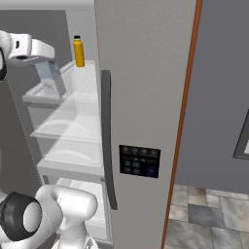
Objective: Take out the milk from the fridge and place it on the tray on the counter. Then take the sugar cube near the tray and place it in the tray.
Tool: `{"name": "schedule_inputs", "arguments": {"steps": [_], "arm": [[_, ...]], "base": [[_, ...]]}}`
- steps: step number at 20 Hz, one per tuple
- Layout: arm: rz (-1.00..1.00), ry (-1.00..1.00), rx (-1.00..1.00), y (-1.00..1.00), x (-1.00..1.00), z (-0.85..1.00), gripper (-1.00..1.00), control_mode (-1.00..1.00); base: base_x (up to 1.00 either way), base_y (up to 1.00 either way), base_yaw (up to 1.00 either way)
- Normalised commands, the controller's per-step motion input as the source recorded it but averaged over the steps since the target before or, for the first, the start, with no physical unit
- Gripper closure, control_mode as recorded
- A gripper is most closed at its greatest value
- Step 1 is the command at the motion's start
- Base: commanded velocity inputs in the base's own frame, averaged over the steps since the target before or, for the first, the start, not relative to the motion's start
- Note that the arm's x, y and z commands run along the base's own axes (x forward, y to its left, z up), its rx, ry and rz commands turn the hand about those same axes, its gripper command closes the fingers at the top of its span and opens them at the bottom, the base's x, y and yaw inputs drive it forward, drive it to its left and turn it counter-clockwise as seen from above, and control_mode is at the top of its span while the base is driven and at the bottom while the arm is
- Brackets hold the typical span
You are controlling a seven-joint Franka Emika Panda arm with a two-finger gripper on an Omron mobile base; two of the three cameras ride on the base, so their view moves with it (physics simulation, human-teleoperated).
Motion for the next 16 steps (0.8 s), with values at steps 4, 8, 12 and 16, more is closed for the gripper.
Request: {"name": "schedule_inputs", "arguments": {"steps": [4, 8, 12, 16], "arm": [[0.00, 0.01, 0.00, -0.67, -0.86, 0.01, 1.00, -1.00], [0.00, -0.01, 0.00, -0.34, -0.86, -0.36, 1.00, -1.00], [0.01, 0.00, -0.01, -0.10, -0.67, -0.42, 1.00, -1.00], [0.05, -0.02, 0.01, -0.02, -0.48, -0.36, 1.00, -1.00]], "base": [[0.00, 0.00, 0.00], [0.00, 0.00, 0.00], [0.00, 0.00, 0.00], [0.00, 0.00, 0.00]]}}
